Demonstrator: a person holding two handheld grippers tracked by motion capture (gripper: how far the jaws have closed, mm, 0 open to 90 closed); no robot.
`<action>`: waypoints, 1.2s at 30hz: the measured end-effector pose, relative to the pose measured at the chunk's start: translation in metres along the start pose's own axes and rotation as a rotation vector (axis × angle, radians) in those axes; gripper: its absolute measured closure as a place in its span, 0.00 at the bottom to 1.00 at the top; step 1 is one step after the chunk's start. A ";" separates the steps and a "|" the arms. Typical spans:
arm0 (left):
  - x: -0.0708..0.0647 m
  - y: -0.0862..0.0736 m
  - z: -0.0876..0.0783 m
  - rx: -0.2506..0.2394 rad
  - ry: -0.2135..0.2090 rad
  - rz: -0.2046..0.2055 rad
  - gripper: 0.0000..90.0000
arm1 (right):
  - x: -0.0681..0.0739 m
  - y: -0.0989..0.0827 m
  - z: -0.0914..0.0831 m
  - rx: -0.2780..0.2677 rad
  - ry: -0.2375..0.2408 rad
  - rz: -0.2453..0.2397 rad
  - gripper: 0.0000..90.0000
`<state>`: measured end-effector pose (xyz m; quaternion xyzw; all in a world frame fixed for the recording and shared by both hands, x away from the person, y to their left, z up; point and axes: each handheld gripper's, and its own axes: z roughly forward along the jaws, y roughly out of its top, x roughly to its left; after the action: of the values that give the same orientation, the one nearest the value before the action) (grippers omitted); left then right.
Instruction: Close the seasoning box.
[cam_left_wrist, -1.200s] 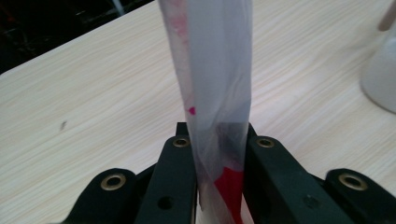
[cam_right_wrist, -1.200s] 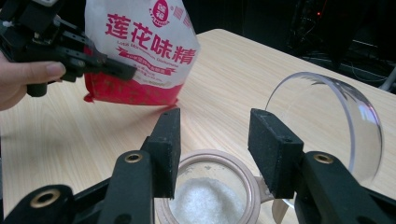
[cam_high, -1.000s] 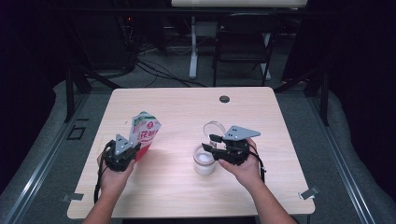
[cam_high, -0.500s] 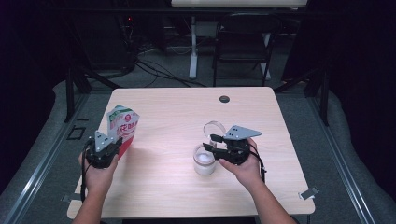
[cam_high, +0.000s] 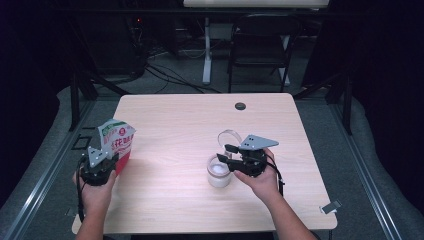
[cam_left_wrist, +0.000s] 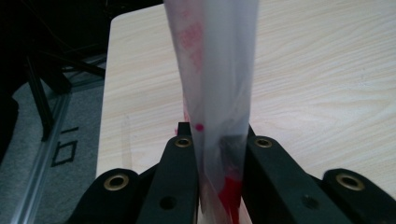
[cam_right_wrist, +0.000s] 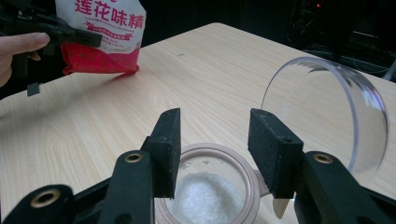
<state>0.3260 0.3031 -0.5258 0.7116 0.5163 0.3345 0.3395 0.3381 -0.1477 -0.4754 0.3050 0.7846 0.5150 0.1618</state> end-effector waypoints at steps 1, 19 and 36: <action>0.000 -0.002 0.001 0.005 -0.004 -0.009 0.96 | 0.000 0.000 0.000 0.000 -0.002 -0.001 0.60; 0.008 -0.012 -0.006 -0.042 -0.059 -0.131 0.82 | -0.002 -0.001 0.000 0.009 -0.005 0.000 0.60; 0.004 -0.011 -0.013 -0.110 -0.054 -0.162 0.46 | 0.003 0.001 0.001 0.024 -0.013 0.002 0.56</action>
<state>0.3102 0.3116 -0.5274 0.6566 0.5438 0.3142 0.4177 0.3364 -0.1444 -0.4744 0.3111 0.7892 0.5039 0.1628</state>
